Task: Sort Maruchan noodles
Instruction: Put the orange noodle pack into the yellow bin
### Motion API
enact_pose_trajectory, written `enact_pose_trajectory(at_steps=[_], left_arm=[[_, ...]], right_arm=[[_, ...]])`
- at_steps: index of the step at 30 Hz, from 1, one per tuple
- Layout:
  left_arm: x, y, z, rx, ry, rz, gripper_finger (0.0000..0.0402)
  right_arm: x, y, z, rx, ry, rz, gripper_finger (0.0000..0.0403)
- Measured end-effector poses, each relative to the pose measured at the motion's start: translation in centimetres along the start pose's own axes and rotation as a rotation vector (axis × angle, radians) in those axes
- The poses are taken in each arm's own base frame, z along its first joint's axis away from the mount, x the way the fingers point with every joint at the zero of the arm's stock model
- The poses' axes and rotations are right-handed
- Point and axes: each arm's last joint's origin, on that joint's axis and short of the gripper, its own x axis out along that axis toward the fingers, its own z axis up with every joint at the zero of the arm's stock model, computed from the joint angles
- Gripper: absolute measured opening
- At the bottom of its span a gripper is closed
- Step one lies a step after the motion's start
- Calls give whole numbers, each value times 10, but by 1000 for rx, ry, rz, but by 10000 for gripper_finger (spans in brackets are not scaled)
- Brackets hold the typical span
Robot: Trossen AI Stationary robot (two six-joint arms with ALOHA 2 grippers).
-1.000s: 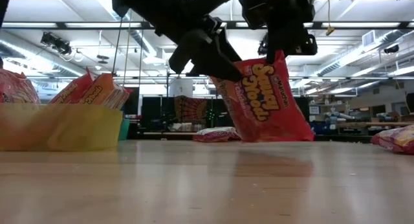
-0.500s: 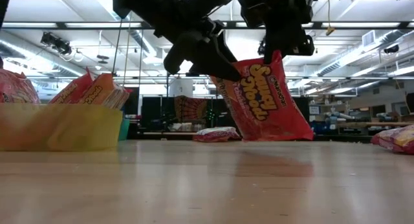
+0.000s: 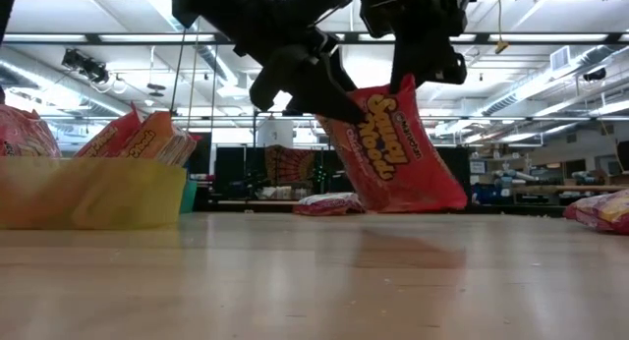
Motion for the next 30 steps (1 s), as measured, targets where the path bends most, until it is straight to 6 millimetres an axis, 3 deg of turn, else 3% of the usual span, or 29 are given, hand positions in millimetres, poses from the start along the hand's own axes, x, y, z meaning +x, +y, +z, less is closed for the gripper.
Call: enact_pose_trajectory(at_steps=[5, 8, 14, 21, 25, 30], left_arm=[[-2, -1, -2, 67, 22, -12, 69], [-10, 0, -1, 79, 52, -21, 25], [-58, 6, 5, 26, 146, -17, 40], [-145, 29, 7, -305, 260, 26, 37], [-199, 50, 17, -632, 393, 46, 35], [-253, 75, 31, -923, 517, 26, 40]], right_arm=[[0, 4, 1, -65, -44, 6, 75], [-8, 6, 1, -97, -96, -3, 107], [-57, 3, -5, -111, -258, -21, 167], [-111, 7, -25, -173, -507, -74, 179], [-122, 12, -37, -223, -596, -137, 178], [-117, 19, -42, -250, -600, -161, 178]])
